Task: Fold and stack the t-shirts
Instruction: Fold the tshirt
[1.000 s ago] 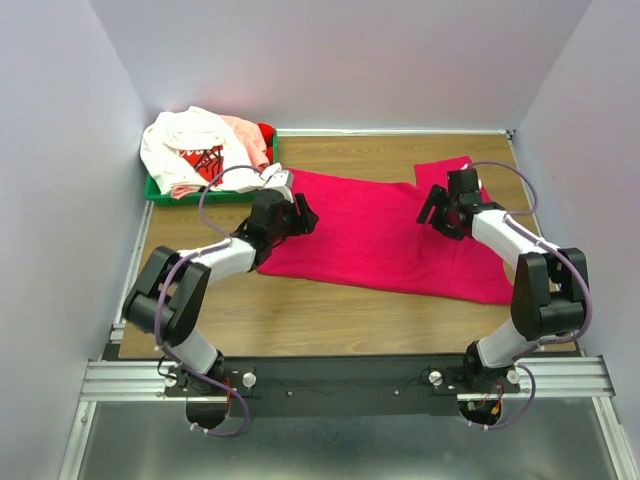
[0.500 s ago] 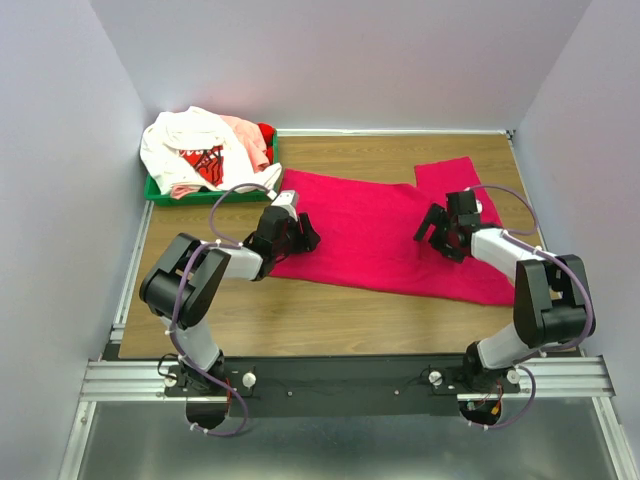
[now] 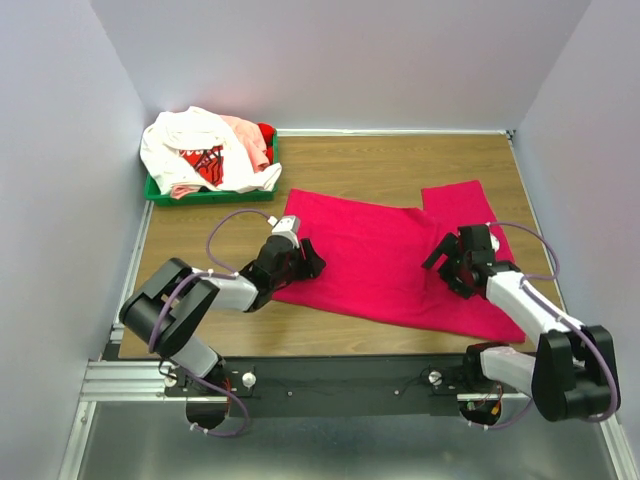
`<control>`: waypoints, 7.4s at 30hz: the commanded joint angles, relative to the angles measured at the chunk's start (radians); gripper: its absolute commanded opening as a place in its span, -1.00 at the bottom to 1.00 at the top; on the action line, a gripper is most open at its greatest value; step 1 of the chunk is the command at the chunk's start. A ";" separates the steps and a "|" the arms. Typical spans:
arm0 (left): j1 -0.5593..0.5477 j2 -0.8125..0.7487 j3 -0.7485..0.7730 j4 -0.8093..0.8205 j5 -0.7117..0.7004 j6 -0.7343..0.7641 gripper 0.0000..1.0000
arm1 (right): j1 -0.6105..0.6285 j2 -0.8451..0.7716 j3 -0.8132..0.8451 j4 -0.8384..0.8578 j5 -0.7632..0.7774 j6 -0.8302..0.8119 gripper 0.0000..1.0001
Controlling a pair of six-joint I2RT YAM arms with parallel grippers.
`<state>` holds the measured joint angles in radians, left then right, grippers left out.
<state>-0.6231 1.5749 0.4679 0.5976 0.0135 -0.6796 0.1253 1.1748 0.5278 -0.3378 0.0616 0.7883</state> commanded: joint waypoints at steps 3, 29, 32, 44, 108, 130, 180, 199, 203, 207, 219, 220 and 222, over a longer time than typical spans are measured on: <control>-0.078 -0.091 -0.127 -0.117 -0.061 -0.119 0.23 | 0.002 -0.136 -0.034 -0.194 0.033 0.074 1.00; 0.120 -0.278 0.173 -0.326 -0.064 0.181 0.23 | -0.013 0.313 0.616 -0.087 0.224 -0.264 0.95; 0.164 -0.202 0.262 -0.323 -0.064 0.224 0.23 | -0.035 0.446 0.750 -0.067 0.207 -0.311 0.88; 0.283 0.069 0.525 -0.412 -0.018 0.325 0.19 | -0.214 0.973 1.199 -0.058 0.072 -0.408 0.50; 0.316 0.149 0.615 -0.507 -0.050 0.384 0.18 | -0.297 1.227 1.425 -0.067 0.098 -0.531 0.17; 0.319 0.189 0.663 -0.539 -0.086 0.397 0.18 | -0.303 1.220 1.342 -0.067 0.122 -0.502 -0.99; 0.261 0.574 1.054 -0.786 -0.149 0.431 -0.27 | -0.438 1.154 1.221 -0.069 0.173 -0.469 -0.99; 0.258 0.632 1.103 -0.795 -0.057 0.437 -0.96 | -0.438 1.138 1.219 -0.069 0.126 -0.462 -0.99; 0.260 0.634 1.112 -0.782 -0.032 0.437 -1.00 | -0.437 1.122 1.221 -0.069 0.107 -0.462 -0.99; 0.260 0.632 1.143 -0.774 -0.018 0.431 -1.00 | -0.437 1.080 1.223 -0.069 0.049 -0.460 -0.99; 0.279 0.700 1.362 -0.806 0.036 0.422 -1.00 | -0.437 0.925 1.173 -0.067 -0.003 -0.429 -0.99; 0.281 0.711 1.376 -0.809 0.039 0.425 -1.00 | -0.437 0.902 1.169 -0.069 -0.008 -0.425 -0.99; 0.287 0.721 1.419 -0.815 0.051 0.430 -1.00 | -0.437 0.878 1.152 -0.069 -0.020 -0.422 -0.99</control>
<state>-0.3511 2.2673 1.8164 -0.1963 0.0216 -0.2546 -0.3031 2.1181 1.7069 -0.3923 0.0830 0.3443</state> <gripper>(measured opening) 0.006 0.008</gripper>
